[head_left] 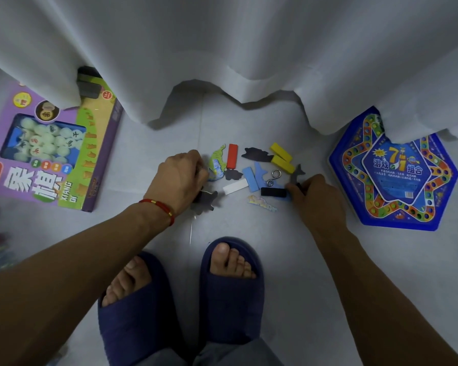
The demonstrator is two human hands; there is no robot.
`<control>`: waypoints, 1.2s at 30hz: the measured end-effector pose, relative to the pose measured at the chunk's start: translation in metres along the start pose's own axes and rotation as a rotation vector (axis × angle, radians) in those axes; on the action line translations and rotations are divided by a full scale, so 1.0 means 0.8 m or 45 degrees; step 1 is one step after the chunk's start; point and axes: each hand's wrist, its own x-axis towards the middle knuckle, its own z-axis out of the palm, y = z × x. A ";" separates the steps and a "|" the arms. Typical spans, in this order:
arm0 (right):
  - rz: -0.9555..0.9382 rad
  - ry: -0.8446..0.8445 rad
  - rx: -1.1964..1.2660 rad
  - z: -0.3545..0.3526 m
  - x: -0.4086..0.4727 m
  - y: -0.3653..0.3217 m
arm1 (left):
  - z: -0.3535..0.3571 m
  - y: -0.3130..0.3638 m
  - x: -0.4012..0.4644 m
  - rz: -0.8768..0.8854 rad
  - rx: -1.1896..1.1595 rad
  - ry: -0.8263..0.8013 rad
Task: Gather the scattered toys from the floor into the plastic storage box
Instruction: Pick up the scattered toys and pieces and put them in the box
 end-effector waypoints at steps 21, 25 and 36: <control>0.691 -0.796 1.771 -0.084 -0.104 -0.040 | -0.022 0.027 -0.062 -0.605 -0.567 -0.162; 0.428 -0.994 1.661 -0.138 -0.147 -0.118 | -0.092 0.052 -0.121 -0.743 -1.037 -0.065; -0.676 -1.599 0.684 -0.223 -0.363 -0.439 | -0.345 -0.052 -0.386 -0.931 -1.222 0.718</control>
